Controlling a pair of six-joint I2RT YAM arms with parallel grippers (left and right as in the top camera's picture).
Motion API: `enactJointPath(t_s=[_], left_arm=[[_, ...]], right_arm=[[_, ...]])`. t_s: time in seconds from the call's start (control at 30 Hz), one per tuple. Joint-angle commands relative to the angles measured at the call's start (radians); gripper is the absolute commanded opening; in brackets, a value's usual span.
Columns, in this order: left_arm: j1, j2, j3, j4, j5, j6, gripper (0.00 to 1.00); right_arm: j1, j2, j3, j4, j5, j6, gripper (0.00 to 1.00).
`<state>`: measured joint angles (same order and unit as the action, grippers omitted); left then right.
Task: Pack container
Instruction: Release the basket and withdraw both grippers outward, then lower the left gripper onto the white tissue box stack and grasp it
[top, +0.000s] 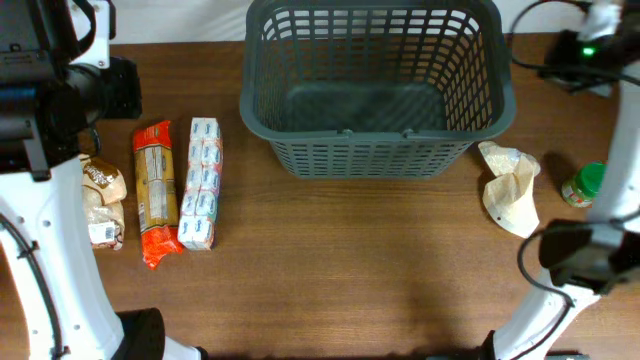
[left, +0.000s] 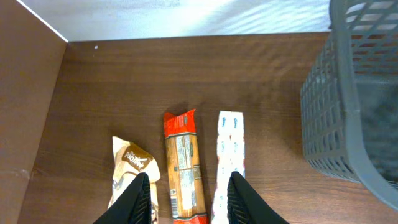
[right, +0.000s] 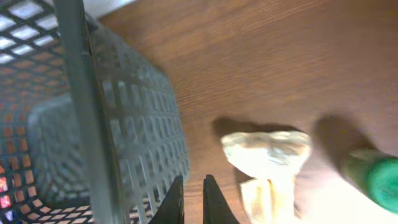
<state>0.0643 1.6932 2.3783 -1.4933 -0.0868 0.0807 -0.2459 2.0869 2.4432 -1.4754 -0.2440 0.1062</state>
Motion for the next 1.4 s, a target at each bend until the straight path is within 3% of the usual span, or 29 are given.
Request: enactJointPath(t_s=[0.0, 0.7, 0.83, 0.93, 1.13, 1.17, 1.2, 1.23, 1.33, 1.37], left_arm=[[0.004, 0.006, -0.004, -0.002, -0.003, -0.021, 0.28], [0.004, 0.062, -0.006, -0.043, 0.039, -0.02, 0.28], [0.028, 0.077, -0.007, -0.045, 0.017, -0.02, 0.43], [0.08, 0.121, -0.008, -0.056, 0.113, -0.019, 0.67], [0.15, 0.304, -0.008, -0.165, 0.373, 0.111, 0.79], [0.15, 0.352, -0.008, -0.187, 0.387, 0.15, 0.79], [0.147, 0.381, -0.008, -0.195, 0.386, 0.17, 0.79], [0.145, 0.41, -0.008, -0.195, 0.386, 0.182, 0.84], [0.139, 0.475, -0.008, -0.194, 0.377, 0.183, 0.87], [0.139, 0.496, -0.008, -0.195, 0.366, 0.183, 0.92]], right_arm=[[0.061, 0.057, -0.008, 0.035, -0.027, 0.006, 0.04], [0.173, 0.08, -0.008, 0.191, -0.163, -0.001, 0.04], [0.145, 0.064, -0.005, 0.179, -0.142, 0.0, 0.04], [0.102, 0.021, 0.003, 0.142, -0.142, 0.004, 0.04], [-0.007, -0.139, 0.011, 0.074, -0.137, 0.003, 0.04], [-0.043, -0.184, 0.01, 0.064, -0.132, 0.003, 0.18], [-0.065, -0.208, 0.01, 0.061, -0.129, 0.003, 0.47], [-0.101, -0.242, 0.01, 0.059, -0.115, 0.003, 0.99], [-0.182, -0.301, 0.01, 0.057, -0.111, 0.003, 0.99], [-0.219, -0.322, 0.01, 0.055, -0.111, 0.003, 0.99]])
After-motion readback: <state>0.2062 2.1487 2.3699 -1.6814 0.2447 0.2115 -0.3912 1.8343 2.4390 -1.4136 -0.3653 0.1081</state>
